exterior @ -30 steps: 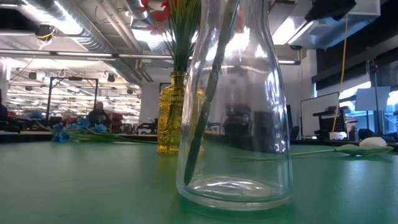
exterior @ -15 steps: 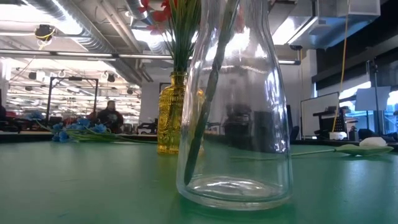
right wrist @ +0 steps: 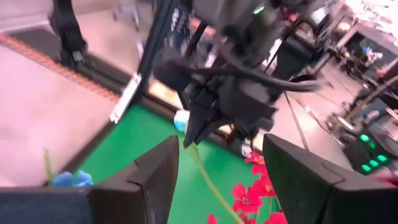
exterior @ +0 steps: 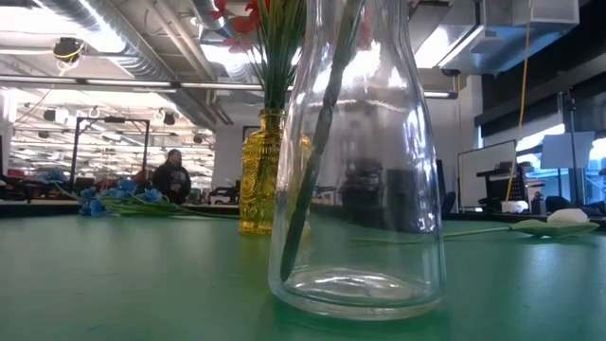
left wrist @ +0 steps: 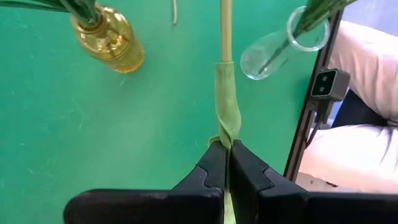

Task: Sort flowers into vase by color
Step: Put the left white tulip into the transparent vase

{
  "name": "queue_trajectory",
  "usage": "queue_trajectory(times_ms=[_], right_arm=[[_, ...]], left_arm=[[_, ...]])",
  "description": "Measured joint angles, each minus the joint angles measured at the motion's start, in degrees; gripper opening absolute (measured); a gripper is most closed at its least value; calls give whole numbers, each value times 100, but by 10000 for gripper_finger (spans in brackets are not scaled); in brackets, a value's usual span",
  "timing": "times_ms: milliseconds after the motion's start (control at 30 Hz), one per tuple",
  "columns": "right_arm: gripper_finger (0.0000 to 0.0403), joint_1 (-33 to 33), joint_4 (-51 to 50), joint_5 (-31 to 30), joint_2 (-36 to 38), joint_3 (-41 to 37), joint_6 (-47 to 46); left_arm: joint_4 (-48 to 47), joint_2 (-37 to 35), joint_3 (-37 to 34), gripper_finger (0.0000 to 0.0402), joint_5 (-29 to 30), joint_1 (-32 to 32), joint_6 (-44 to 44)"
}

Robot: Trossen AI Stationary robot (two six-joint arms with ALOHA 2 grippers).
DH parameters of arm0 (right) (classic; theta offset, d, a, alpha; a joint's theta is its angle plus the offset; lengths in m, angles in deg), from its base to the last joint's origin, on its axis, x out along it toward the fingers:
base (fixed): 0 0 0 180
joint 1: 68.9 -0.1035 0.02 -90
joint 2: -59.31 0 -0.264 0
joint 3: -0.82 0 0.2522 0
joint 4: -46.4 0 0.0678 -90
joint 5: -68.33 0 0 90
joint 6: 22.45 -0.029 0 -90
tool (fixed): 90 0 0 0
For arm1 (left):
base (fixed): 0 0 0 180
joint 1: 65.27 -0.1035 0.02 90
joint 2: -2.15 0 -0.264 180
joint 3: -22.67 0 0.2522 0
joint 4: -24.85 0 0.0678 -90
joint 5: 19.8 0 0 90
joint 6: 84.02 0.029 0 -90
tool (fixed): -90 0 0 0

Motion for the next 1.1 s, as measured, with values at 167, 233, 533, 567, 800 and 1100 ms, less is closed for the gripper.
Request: queue_trajectory(times_ms=[167,233,533,567,800,1100], right_arm=[[230,-1,-911,-342,-988,1110,288],[230,2,-1238,-503,-1400,1538,366],[230,15,-2349,-1168,-2605,2656,549],[230,15,-2354,-1203,-2661,2673,559],[230,15,-2451,-1668,-2725,2680,600],[172,13,-2449,-1752,-2725,2680,602]], left_arm=[[-28,0,5,0,-137,0,-44],[-29,0,5,0,-145,24,-74],[34,-49,7,0,-140,40,-106],[95,-57,8,0,-138,40,-105],[591,-70,180,0,-127,54,166],[742,-76,366,0,-118,143,302]])
